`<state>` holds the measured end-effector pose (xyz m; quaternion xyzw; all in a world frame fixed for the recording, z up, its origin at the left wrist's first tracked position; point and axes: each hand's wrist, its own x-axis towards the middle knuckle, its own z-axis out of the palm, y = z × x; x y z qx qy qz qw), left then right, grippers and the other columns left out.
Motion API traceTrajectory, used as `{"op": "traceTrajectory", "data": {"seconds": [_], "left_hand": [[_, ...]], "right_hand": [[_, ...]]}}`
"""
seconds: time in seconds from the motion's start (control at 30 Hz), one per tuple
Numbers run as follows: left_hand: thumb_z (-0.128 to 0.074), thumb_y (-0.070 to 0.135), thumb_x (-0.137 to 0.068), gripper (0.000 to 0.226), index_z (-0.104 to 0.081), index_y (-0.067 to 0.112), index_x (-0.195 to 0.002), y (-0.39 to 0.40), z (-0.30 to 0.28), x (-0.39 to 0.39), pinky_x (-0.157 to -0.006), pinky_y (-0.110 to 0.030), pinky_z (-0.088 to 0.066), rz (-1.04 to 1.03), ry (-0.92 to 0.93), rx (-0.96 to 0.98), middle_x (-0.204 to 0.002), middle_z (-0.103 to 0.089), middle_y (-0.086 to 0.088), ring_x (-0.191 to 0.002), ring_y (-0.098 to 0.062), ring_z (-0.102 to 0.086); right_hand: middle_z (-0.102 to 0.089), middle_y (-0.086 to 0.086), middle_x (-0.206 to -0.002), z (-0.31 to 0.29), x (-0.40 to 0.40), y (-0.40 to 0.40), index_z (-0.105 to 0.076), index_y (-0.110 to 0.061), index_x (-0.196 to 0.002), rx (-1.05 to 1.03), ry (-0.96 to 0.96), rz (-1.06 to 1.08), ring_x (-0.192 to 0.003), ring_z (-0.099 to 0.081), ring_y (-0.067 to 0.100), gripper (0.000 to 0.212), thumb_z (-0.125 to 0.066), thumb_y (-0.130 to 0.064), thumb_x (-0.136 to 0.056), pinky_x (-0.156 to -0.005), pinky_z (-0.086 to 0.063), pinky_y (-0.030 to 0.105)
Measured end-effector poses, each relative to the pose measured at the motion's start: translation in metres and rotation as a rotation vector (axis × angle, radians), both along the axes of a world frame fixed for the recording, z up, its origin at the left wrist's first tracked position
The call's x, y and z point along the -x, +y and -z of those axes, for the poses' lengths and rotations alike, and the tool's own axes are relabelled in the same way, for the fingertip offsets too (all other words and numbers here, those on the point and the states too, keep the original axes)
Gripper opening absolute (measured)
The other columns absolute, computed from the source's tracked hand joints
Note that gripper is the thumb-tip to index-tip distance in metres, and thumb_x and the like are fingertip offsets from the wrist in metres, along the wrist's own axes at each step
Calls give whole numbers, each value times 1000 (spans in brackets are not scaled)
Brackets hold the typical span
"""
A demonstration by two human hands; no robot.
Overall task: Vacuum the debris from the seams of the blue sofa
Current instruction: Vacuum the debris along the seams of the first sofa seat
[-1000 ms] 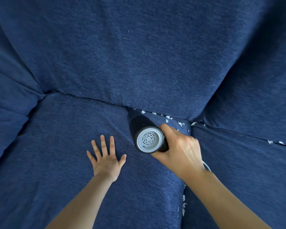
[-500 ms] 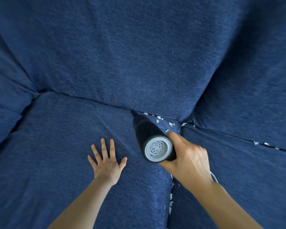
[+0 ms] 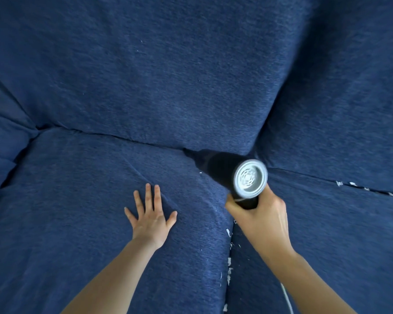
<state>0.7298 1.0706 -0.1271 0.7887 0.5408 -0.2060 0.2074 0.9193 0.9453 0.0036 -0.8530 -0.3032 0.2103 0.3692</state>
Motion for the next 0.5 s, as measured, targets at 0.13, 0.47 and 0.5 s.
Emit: {"op": "traceTrajectory", "data": {"seconds": [0.13, 0.47, 0.5], "left_hand": [[-21, 65, -94, 77, 35, 41, -140, -2, 1, -13, -110, -70, 3, 51, -13, 5, -147, 47, -4, -139, -35, 35], [-16, 73, -89, 85, 41, 30, -136, -13, 3, -44, -110, -70, 6, 144, 68, -4, -147, 47, -3, -134, -48, 36], [-16, 73, -89, 85, 40, 30, -136, -13, 4, -44, -111, -69, 6, 148, 67, -14, -148, 46, -3, -134, -49, 35]], "right_hand": [[-63, -8, -62, -5, -1, -6, -58, -25, -78, -45, 144, 174, -60, -59, 8, 22, -77, -34, -75, -60, -50, 32], [-68, 1, -64, -3, 11, -13, -60, -21, -78, -105, 314, 356, -73, -70, 24, 18, -75, -30, -81, -65, -52, 29], [-69, 0, -62, -3, 12, -11, -60, -20, -77, -110, 325, 374, -71, -70, 24, 19, -75, -31, -80, -68, -55, 33]]}}
